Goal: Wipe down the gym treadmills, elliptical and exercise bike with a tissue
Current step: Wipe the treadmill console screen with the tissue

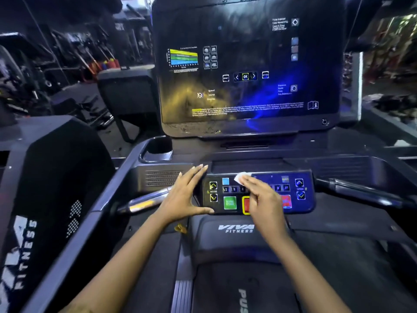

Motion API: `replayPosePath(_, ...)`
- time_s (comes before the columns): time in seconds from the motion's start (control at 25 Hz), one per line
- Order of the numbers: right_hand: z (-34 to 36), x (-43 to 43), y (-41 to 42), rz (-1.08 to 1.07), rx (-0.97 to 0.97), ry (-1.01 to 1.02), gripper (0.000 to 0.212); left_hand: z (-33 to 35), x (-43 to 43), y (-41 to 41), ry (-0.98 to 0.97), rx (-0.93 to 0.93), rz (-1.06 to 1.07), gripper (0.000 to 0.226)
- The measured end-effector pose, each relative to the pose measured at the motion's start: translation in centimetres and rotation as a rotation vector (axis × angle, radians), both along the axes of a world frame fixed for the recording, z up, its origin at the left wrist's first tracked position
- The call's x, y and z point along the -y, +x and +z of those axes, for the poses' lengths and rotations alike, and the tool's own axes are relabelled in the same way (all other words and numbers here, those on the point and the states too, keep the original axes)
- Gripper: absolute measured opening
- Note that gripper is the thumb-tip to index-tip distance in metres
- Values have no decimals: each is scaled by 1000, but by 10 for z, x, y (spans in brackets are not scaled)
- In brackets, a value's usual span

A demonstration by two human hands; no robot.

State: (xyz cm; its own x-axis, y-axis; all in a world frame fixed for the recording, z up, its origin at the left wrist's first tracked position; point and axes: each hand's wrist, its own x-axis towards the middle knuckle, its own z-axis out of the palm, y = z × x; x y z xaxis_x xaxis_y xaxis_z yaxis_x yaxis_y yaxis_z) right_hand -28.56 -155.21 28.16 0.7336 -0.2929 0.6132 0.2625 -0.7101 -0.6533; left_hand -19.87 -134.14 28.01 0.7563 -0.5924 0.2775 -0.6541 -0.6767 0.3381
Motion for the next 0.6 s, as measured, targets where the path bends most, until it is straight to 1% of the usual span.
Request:
replayPosePath(0.08,-6,-22,6,62,17,-101,51,-1,-2,2,23,8,-21,118)
replayPosePath(0.2,-11,-54,19,196,-66,-300,46,-4,-3,3,-3,75,-42,118)
replayPosePath(0.28,-18,-60,19,206,-86,-364,49,-7,-4,4,-19,108,-47,118)
replayPosePath(0.36,-24,-48,17,167,-38,-479,55,-10,-4,7,-17,138,-60,119)
replayPosePath(0.4,-27,-40,15,151,-40,-498,55,-11,-5,8,-11,148,-64,119)
replayPosePath(0.48,-33,-21,10,54,-49,-478,56,-13,-5,8,-4,165,-59,119)
replayPosePath(0.6,-38,8,-1,-194,-36,-365,54,-16,-4,8,3,194,-42,118)
